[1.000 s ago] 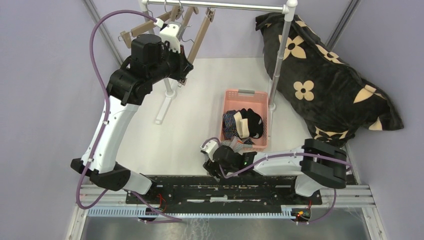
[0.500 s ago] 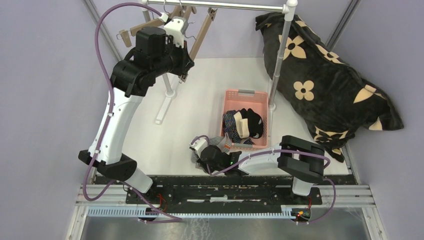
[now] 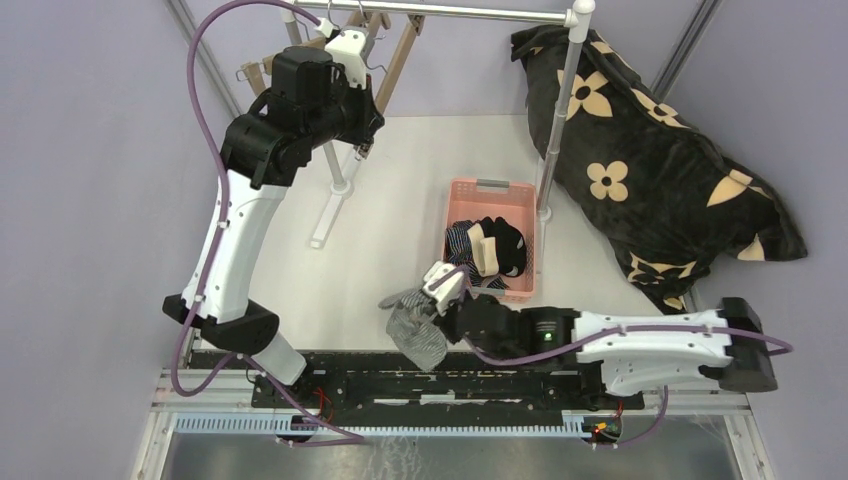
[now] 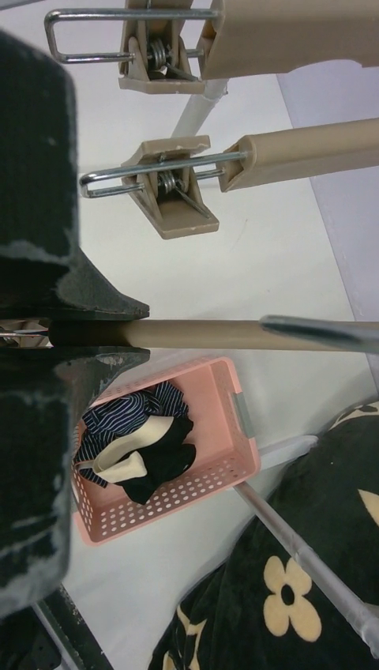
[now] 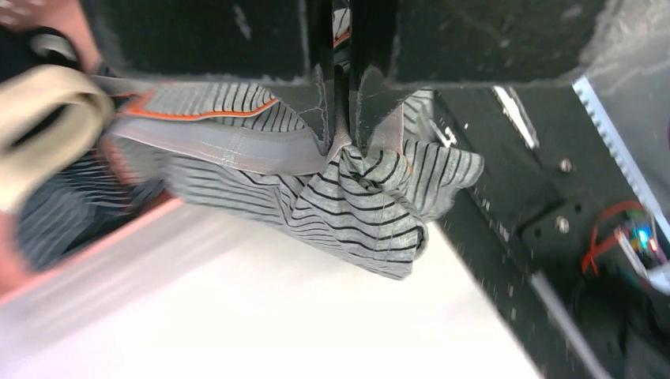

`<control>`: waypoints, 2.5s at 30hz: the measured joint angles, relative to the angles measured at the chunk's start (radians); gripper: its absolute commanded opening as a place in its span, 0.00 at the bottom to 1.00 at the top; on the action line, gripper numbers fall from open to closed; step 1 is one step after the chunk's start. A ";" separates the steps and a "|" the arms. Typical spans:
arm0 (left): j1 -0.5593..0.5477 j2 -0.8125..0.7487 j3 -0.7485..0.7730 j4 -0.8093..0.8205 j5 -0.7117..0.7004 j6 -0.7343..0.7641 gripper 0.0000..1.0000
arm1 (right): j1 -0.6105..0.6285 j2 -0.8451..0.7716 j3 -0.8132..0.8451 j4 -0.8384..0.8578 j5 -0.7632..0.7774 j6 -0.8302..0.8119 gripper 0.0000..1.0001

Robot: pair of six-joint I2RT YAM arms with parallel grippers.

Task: Remove the underwear clipped to the hanger

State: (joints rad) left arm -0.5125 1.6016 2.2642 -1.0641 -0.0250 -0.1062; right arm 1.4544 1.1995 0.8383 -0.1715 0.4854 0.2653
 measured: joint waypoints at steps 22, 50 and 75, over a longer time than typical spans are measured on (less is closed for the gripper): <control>0.013 0.073 0.001 0.190 -0.055 -0.051 0.03 | -0.196 -0.264 -0.005 0.112 0.569 -0.291 0.01; 0.058 0.255 0.101 0.329 -0.047 -0.162 0.03 | -0.491 0.016 -0.125 0.189 0.325 -0.153 0.01; 0.086 0.273 0.023 0.402 -0.006 -0.183 0.99 | -0.501 0.169 -0.089 0.203 0.255 -0.143 0.01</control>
State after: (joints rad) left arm -0.4267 1.8744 2.2868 -0.6621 -0.0315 -0.2897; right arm 0.9535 1.3685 0.7490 0.0319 0.7403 0.1223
